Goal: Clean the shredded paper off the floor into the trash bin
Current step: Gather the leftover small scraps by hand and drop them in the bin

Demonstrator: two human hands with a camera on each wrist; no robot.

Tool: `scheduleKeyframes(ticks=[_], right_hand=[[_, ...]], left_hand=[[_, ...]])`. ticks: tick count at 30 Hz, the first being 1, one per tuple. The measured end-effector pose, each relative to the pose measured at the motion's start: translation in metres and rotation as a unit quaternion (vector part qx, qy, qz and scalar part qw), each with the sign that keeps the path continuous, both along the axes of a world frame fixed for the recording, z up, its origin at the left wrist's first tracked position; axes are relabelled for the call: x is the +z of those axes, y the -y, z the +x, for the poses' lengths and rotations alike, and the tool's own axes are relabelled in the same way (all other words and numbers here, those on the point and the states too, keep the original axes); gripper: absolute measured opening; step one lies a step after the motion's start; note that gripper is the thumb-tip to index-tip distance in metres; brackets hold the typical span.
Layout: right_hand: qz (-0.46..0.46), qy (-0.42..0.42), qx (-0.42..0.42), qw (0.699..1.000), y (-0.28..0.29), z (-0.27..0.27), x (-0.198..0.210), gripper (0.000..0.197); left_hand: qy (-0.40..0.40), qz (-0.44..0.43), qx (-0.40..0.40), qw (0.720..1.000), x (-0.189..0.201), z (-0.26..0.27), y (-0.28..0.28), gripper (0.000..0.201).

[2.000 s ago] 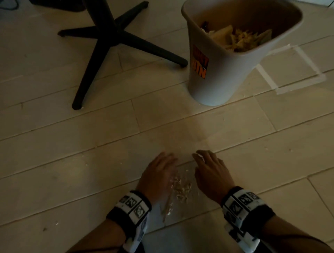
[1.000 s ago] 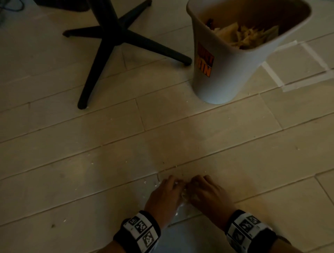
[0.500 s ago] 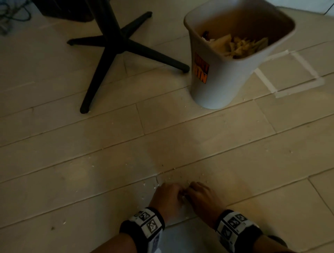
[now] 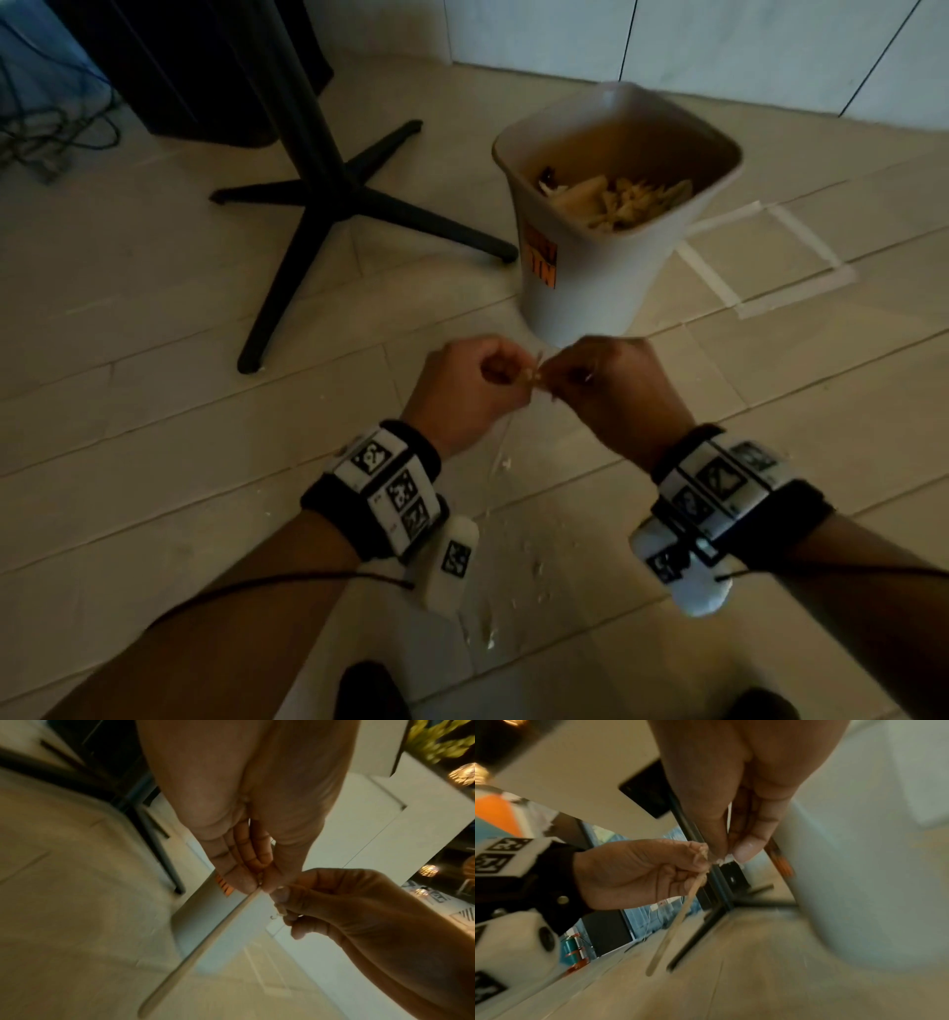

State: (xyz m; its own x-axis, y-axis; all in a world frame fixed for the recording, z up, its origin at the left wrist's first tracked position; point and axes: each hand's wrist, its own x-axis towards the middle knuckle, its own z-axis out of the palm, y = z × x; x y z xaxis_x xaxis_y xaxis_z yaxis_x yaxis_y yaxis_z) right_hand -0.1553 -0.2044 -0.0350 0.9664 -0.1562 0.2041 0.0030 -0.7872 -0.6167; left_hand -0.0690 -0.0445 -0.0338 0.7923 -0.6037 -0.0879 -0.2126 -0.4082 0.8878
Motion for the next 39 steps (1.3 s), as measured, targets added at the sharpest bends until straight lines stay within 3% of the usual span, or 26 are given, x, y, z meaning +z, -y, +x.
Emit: scheduleKeyframes(ticks=[7, 13, 18, 22, 26, 28, 31, 33, 35, 39], right_hand=[[-0.08, 0.099, -0.021, 0.992, 0.041, 0.049, 0.1, 0.013], [-0.143, 0.098, -0.076, 0.982, 0.084, 0.085, 0.148, 0.019], [-0.125, 0.102, -0.131, 0.978, 0.111, 0.107, 0.155, 0.016], [-0.142, 0.079, -0.137, 0.977, 0.12, 0.115, 0.141, 0.022], [-0.201, -0.092, -0.081, 0.972, 0.125, 0.113, 0.11, 0.027], [-0.208, -0.123, -0.049, 0.969, 0.126, 0.109, 0.098, 0.03], [-0.202, -0.12, -0.058, 0.97, 0.124, 0.103, 0.095, 0.024], [-0.204, -0.097, -0.072, 0.971, 0.124, 0.097, 0.096, 0.027], [-0.203, -0.059, -0.084, 0.974, 0.119, 0.088, 0.1, 0.032], [-0.148, 0.077, -0.046, 0.985, 0.101, 0.065, 0.1, 0.041]], left_hand=[[0.083, -0.072, 0.003, 0.994, 0.087, 0.058, 0.054, 0.019], [0.151, -0.109, 0.048, 0.981, 0.129, 0.083, 0.108, 0.021], [0.198, -0.111, 0.076, 0.971, 0.141, 0.099, 0.143, 0.019], [0.203, -0.087, 0.092, 0.971, 0.128, 0.1, 0.158, 0.021], [0.211, 0.085, -0.018, 0.974, 0.102, 0.099, 0.153, 0.023], [0.221, 0.13, -0.073, 0.964, 0.093, 0.099, 0.148, 0.029], [0.249, 0.134, -0.063, 0.957, 0.088, 0.101, 0.144, 0.042], [0.276, 0.12, -0.031, 0.953, 0.09, 0.102, 0.14, 0.039], [0.303, 0.104, -0.027, 0.947, 0.092, 0.102, 0.135, 0.037], [0.32, 0.063, -0.073, 0.942, 0.084, 0.102, 0.112, 0.055]])
